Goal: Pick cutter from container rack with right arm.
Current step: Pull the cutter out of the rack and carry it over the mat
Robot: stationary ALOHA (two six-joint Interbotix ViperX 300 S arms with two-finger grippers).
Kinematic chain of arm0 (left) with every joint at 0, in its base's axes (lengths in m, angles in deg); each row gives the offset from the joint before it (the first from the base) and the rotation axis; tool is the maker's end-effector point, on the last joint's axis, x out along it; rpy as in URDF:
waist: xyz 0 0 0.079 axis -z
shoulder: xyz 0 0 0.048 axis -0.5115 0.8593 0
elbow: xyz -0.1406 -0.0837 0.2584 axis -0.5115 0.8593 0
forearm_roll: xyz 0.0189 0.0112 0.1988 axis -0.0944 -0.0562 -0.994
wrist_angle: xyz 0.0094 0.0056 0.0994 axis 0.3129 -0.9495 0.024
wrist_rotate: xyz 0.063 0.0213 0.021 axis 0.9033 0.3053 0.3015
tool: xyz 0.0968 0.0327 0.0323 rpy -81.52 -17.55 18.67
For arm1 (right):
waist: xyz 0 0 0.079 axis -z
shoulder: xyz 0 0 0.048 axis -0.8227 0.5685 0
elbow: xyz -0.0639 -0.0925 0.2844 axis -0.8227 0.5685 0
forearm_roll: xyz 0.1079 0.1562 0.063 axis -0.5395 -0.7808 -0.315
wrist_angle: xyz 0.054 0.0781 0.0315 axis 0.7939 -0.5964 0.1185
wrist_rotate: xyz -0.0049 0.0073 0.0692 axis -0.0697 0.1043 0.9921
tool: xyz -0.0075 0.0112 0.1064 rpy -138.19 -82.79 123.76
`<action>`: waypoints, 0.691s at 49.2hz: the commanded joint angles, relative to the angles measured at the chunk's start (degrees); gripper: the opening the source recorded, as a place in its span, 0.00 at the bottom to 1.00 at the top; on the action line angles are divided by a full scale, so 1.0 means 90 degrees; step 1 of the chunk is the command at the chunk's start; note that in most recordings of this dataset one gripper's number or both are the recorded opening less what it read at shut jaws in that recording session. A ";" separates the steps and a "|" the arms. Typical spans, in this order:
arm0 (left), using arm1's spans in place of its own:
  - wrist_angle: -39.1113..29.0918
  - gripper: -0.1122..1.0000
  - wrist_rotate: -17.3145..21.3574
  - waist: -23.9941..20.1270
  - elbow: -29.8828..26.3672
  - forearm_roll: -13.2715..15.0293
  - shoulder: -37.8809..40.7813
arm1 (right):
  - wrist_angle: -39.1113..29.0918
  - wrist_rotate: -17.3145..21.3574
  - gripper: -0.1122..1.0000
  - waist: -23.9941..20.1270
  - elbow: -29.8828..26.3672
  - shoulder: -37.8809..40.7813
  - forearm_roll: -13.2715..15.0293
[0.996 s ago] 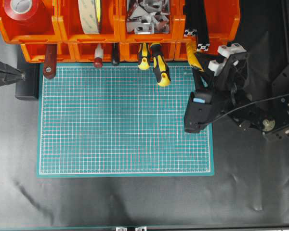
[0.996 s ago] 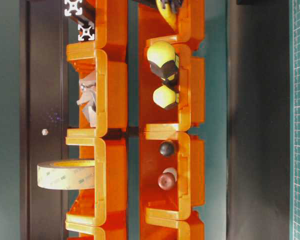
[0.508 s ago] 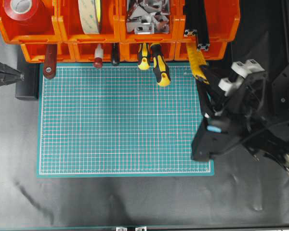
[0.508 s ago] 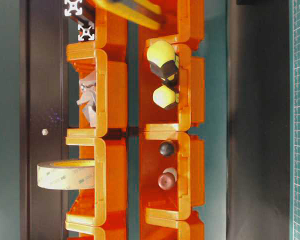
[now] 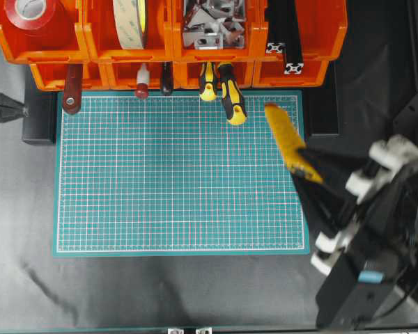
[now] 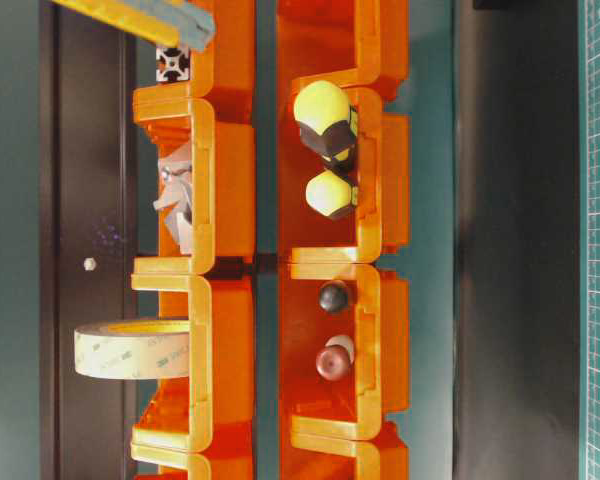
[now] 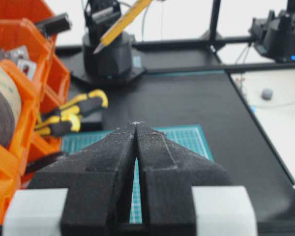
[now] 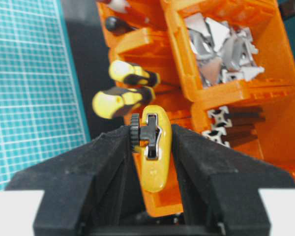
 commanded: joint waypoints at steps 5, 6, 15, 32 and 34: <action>-0.0010 0.10 0.0000 -0.0010 -0.0049 -0.0010 0.0029 | 0.0342 -0.0020 0.35 -0.0068 -0.0527 0.0322 0.0020; -0.0010 0.10 -0.0010 -0.0010 -0.0049 -0.0010 0.0020 | 0.0439 -0.0010 0.35 -0.0059 -0.0547 0.0361 0.0020; 0.0078 0.10 0.0000 -0.0020 -0.0049 -0.0010 -0.0078 | 0.1084 -0.0020 0.35 0.0059 -0.0439 0.0879 0.0020; 0.0049 0.10 -0.0010 0.0010 -0.0068 -0.0010 -0.0459 | 0.3428 -0.0039 0.35 0.0615 0.0811 0.1230 0.0176; 0.0059 0.10 -0.0010 0.0010 -0.0078 -0.0010 -0.0488 | 0.3662 -0.0039 0.35 0.0693 0.0928 0.1260 0.0234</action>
